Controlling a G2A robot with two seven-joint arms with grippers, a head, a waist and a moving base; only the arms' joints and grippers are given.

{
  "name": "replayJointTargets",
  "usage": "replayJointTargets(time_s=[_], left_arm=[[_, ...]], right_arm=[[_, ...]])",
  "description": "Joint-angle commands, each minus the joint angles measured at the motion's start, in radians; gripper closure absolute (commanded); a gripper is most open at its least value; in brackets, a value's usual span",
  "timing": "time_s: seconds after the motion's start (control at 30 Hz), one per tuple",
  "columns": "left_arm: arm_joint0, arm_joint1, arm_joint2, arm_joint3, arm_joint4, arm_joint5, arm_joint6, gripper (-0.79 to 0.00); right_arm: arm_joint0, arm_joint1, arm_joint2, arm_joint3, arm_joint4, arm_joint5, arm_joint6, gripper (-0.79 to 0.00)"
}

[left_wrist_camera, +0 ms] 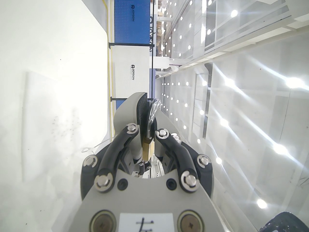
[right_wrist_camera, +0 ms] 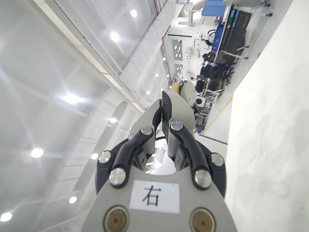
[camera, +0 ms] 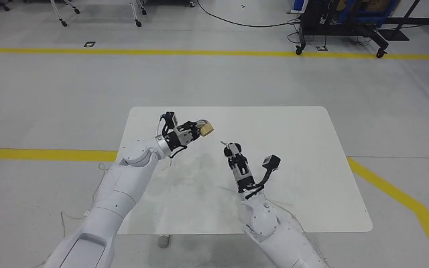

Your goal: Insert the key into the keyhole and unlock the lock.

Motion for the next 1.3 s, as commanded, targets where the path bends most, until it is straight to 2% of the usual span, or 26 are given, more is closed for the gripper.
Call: replayJointTargets(time_s=[0.0,0.27,0.5,0.7,1.03,1.27], left_arm=[[0.002,0.0,-0.001,-0.002,0.0,0.002,-0.004,0.0],[0.005,-0.003,0.006,-0.016,0.066,-0.021,0.052,0.0],[0.027,-0.004,0.013,-0.056,0.173,-0.105,0.154,0.0],[0.043,-0.006,0.02,-0.078,0.2,-0.088,0.166,0.0],[0.05,-0.008,0.007,-0.086,0.188,-0.077,0.151,0.0],[0.053,-0.009,-0.001,-0.091,0.188,-0.07,0.141,0.0]], right_arm=[[0.0,0.0,0.0,-0.001,0.038,-0.007,0.029,0.0],[-0.008,-0.009,-0.013,-0.003,0.006,0.016,0.003,0.0],[0.022,-0.054,-0.067,0.05,-0.038,0.003,-0.157,0.0],[0.061,-0.094,-0.103,0.105,-0.077,-0.002,-0.26,0.0],[0.099,-0.142,-0.131,0.181,-0.111,0.018,-0.3,0.0],[0.108,-0.169,-0.125,0.213,-0.155,0.021,-0.378,0.0]])
